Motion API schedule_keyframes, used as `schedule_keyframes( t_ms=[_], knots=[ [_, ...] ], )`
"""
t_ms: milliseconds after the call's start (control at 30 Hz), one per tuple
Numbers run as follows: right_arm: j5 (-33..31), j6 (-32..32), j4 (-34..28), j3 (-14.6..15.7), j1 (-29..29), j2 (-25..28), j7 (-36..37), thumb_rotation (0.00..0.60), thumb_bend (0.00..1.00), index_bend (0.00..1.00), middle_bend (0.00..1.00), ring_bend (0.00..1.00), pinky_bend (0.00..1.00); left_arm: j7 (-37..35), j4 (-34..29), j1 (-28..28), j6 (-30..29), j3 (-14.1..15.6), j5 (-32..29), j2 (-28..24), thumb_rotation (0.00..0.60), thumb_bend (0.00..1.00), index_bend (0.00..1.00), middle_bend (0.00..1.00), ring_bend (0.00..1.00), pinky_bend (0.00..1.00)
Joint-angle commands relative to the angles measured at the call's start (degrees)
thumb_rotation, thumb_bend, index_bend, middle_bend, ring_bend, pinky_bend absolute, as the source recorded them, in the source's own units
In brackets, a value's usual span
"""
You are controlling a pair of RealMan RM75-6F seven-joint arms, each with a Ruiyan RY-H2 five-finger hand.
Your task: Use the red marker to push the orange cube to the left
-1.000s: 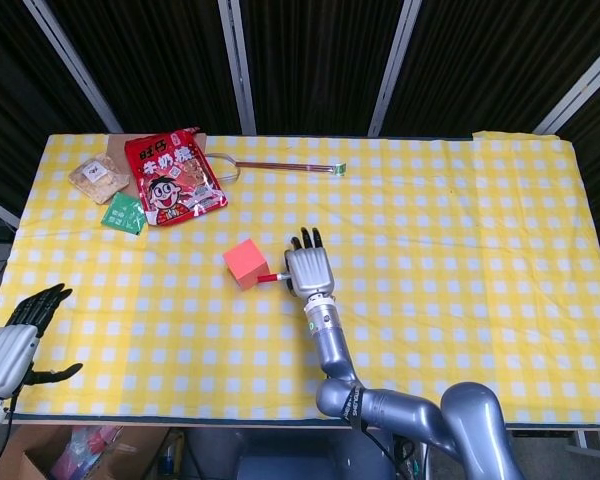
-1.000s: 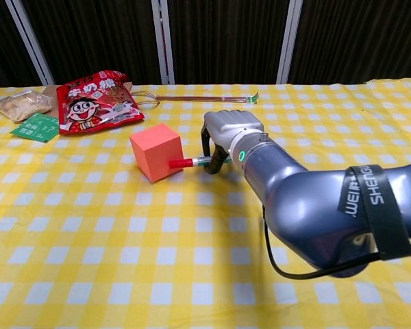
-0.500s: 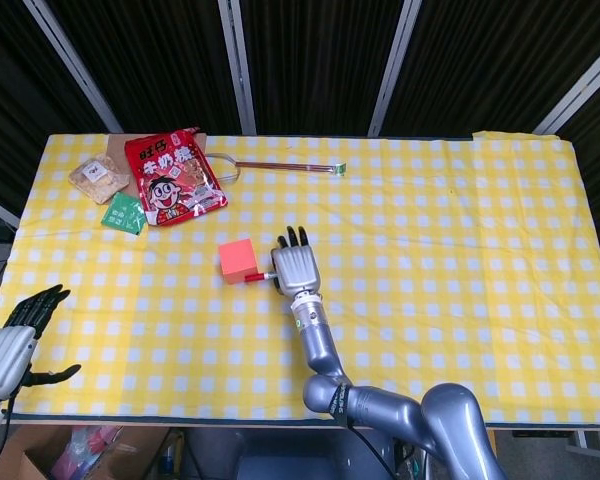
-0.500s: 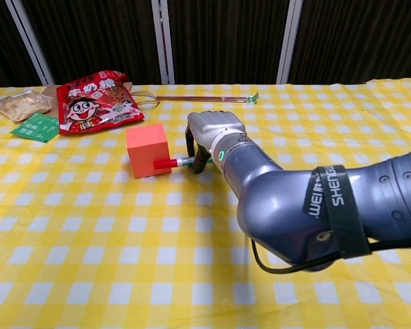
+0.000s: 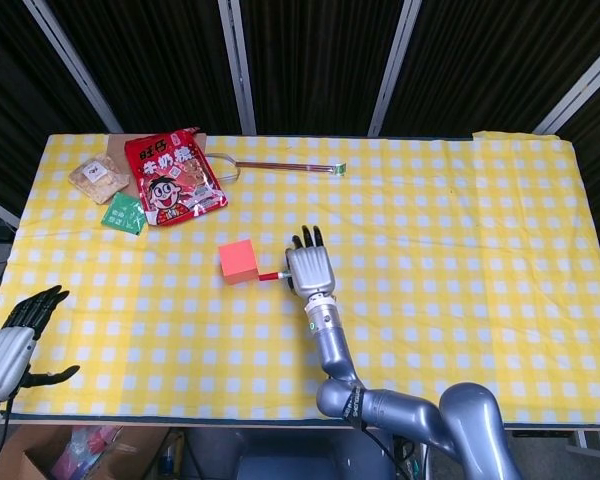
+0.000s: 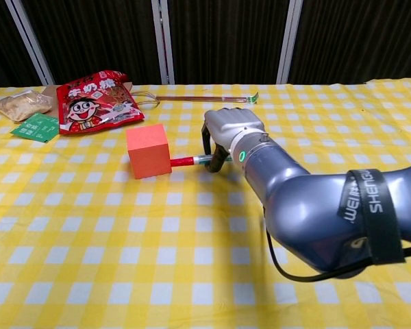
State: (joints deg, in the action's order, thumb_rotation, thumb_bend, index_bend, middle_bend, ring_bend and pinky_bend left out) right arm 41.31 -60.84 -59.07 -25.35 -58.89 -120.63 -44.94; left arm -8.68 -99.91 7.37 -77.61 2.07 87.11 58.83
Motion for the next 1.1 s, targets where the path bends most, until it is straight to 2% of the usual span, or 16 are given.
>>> schedule_keyframes(
  t_ms=[33,233,433,633,767,1000,1100],
  knots=[
    [0.73,-1.74,-3.38,1.34,2.45,3.07,-0.54,0.600,0.49,0.66,0.24,0.03,0.00,0.21,0.03,-0.02,0.04,0.01,-0.09,0.06,0.600,0.01,0.00,0.00,0.00,0.00],
    [2.80,-3.64,-11.39,4.63,8.02,11.29,0.28,0.600,0.49,0.66,0.24,0.03,0.00,1.25,0.10,-0.13,-0.13,0.00,-0.13,0.35,0.600,0.01,0.00,0.00,0.00,0.00],
    [4.31,-3.12,-15.07,7.54,12.49,18.50,2.74,0.600,0.49,0.66,0.24,0.03,0.00,2.78,0.58,-0.33,-0.68,0.04,0.21,0.82,0.600,0.01,0.00,0.00,0.00,0.00],
    [4.53,-2.14,-14.04,9.11,15.75,23.16,5.83,0.600,0.49,0.66,0.24,0.03,0.00,4.10,0.85,-0.59,-1.07,-0.24,-0.47,1.36,0.600,0.01,0.00,0.00,0.00,0.00],
    [2.12,-0.87,-12.37,9.07,16.97,24.18,6.71,0.600,0.49,0.66,0.24,0.03,0.00,4.96,0.85,-0.61,-1.01,-0.39,-0.91,1.73,0.600,0.01,0.00,0.00,0.00,0.00],
    [1.81,0.37,-10.01,9.68,18.17,24.83,8.65,0.600,0.49,0.65,0.24,0.03,0.00,6.17,0.77,-0.63,-1.04,-0.66,-1.47,2.23,0.600,0.01,0.00,0.00,0.00,0.00],
    [1.32,0.70,-9.88,9.89,18.55,25.00,8.75,0.600,0.49,0.57,0.24,0.02,0.00,6.61,0.75,-0.58,-0.95,-0.70,-1.57,2.38,0.600,0.01,0.00,0.00,0.00,0.00]
  ],
)
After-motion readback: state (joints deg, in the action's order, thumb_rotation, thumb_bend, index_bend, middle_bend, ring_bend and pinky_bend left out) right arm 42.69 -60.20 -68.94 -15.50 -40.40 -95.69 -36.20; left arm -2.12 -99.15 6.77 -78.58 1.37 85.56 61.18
